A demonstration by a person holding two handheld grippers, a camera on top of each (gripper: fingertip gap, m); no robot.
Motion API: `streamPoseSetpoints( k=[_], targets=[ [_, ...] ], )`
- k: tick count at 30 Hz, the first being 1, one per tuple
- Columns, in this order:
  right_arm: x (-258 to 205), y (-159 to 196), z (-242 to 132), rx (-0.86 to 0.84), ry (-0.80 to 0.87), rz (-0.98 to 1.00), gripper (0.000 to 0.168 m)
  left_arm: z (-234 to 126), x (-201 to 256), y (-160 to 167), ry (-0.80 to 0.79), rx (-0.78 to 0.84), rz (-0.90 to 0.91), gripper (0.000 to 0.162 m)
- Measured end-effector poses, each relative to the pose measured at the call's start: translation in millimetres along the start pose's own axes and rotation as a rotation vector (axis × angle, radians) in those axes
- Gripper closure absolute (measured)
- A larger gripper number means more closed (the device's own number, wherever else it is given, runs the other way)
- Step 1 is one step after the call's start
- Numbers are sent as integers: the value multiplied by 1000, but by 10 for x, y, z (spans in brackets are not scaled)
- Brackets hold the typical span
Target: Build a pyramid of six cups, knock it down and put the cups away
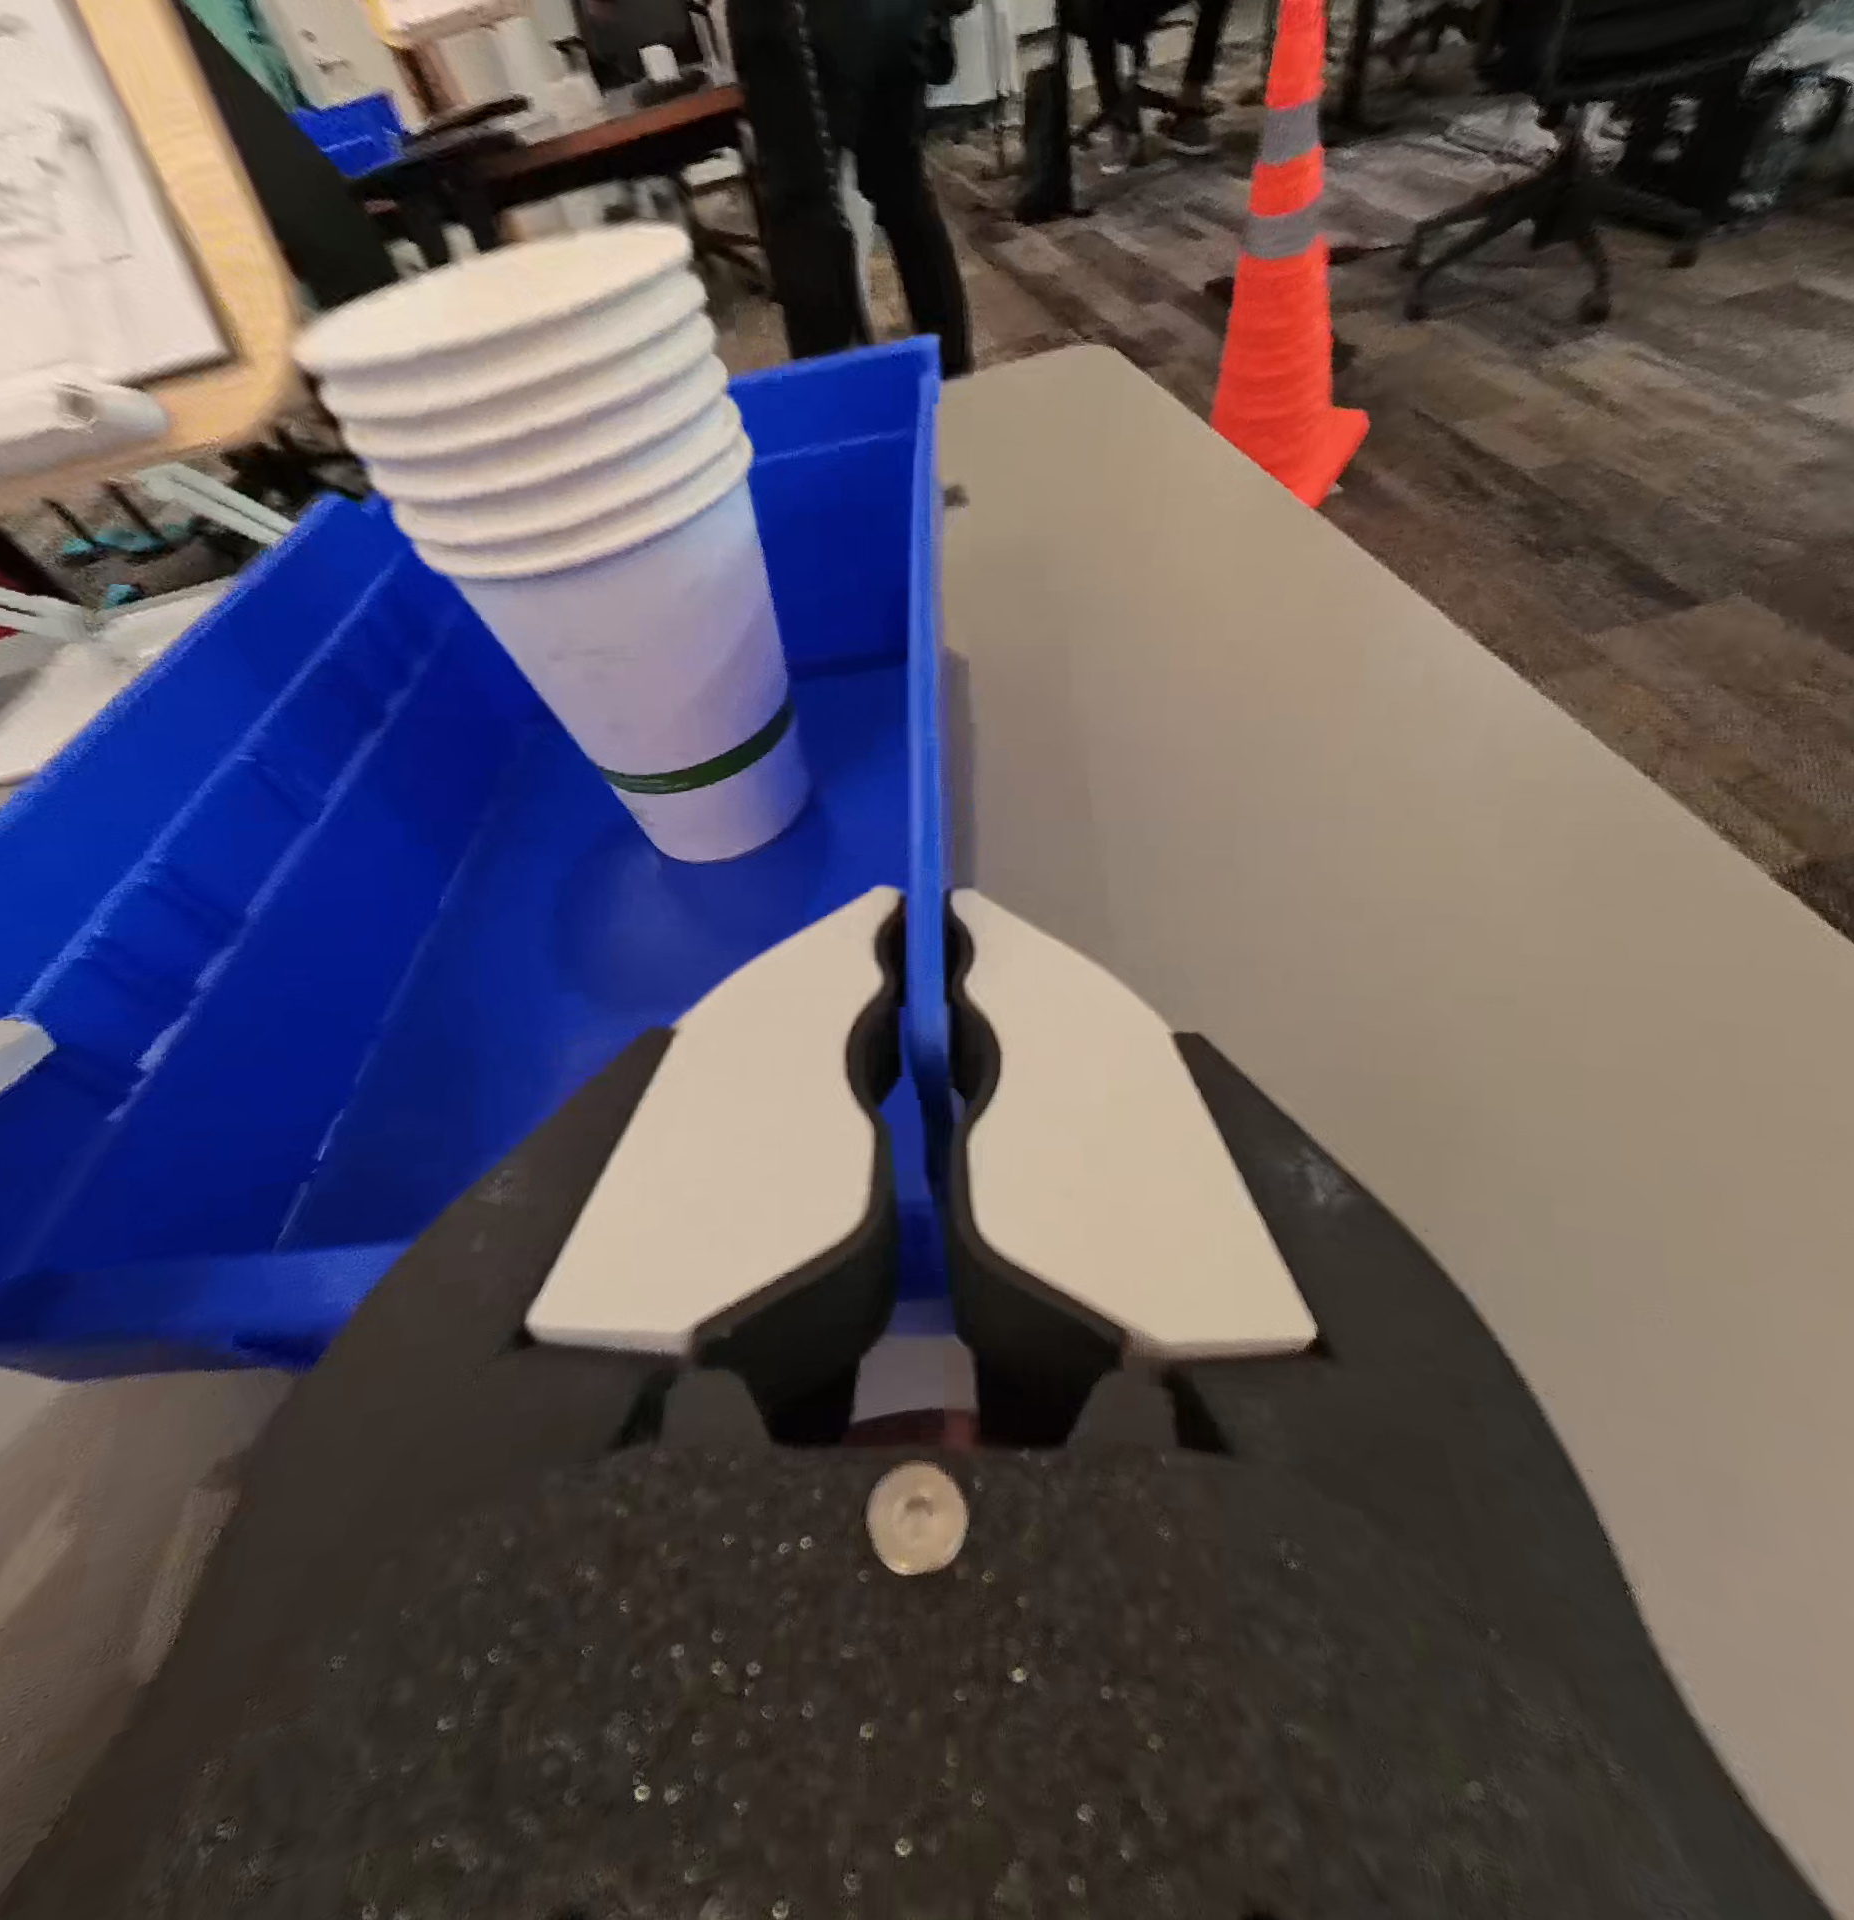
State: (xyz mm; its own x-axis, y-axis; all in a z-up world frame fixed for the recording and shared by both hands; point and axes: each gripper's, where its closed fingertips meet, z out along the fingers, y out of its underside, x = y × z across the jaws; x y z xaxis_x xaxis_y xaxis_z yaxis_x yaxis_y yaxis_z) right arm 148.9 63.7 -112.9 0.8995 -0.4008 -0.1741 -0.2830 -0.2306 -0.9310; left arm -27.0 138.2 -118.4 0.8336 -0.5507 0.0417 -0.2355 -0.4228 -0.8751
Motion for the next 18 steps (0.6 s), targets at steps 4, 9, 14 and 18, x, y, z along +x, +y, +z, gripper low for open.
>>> streamPoseSetpoints(
  k=[4,9,14,18],
  targets=[
    [-348,-40,-139,6,-32,71,165,-252,-269,-30,-31,32,11,158],
    [-1166,-123,-294,83,-101,22,164,-651,-962,-32,-107,77,-43,158],
    [-1898,173,-216,15,-177,-5,165,-973,-1685,81,-234,94,-56,158],
    [-2165,429,-179,-25,-201,-58,166,-1010,-2009,235,-274,78,-102,158]
  ],
)
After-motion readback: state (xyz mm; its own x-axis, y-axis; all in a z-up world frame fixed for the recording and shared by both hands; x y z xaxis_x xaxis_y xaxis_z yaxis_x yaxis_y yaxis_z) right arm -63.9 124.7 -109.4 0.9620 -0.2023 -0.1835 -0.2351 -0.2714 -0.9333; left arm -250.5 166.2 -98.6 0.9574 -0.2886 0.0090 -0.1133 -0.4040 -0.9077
